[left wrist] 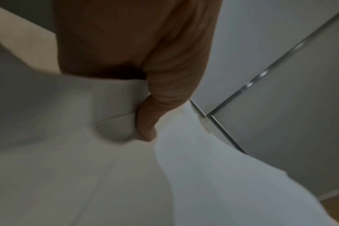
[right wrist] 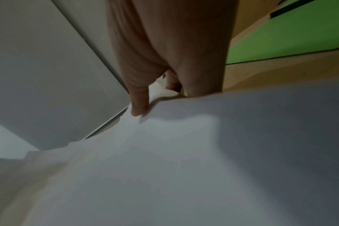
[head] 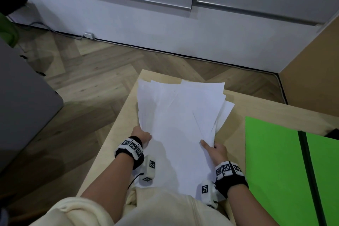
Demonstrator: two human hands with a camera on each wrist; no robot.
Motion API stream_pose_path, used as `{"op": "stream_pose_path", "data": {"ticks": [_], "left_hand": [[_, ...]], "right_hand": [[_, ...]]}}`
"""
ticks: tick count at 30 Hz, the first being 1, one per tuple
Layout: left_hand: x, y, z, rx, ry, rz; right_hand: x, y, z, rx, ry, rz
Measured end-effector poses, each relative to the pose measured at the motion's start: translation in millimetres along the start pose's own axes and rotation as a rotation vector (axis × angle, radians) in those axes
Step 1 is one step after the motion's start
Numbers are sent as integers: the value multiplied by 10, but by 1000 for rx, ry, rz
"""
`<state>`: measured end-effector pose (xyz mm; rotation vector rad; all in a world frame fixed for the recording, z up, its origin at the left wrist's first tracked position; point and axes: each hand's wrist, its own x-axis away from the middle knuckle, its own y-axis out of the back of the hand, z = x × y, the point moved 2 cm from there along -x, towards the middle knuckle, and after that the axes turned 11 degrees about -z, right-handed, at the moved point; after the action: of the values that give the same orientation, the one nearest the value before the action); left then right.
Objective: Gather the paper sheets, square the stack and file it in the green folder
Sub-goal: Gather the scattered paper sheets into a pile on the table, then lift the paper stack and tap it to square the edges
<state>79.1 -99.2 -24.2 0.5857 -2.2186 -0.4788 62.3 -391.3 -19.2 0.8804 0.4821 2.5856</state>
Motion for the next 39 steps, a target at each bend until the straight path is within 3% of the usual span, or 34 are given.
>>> {"op": "stream_pose_path", "data": {"ticks": [6,8,11,14,20,24,27,29,31,34,39], "left_hand": [[-40,216,182,146,14,126],[-111,259,279,154,50,204],[-275,208,377,67,11,157],[15,236,104,-9,-127,85],[80,315,-26,166,-176,174],[-17,452,72,336,-121,322],[-97,437,129,217,-47,401],[-61,406,74,28,-113,411],[59,401,-49,-131,-208,329],[264,383,-225,-17,-251,296],[723,661,-817,313,-396,307]], "right_hand": [[-146,79,-98,-178,-51,-2],[-139,41,-117,-175,-80,89],[-53,-54,-88,48,-14,135],[-79,-143,-116,136,68,160],[119,46,-25,-78,-5,168],[168,144,18,-420,-141,338],[269,96,91,-382,-183,430],[388,49,217,-271,-117,429],[445,3,377,-173,19,312],[414,28,607,-165,146,172],[519,412,1164,-372,295,162]]}}
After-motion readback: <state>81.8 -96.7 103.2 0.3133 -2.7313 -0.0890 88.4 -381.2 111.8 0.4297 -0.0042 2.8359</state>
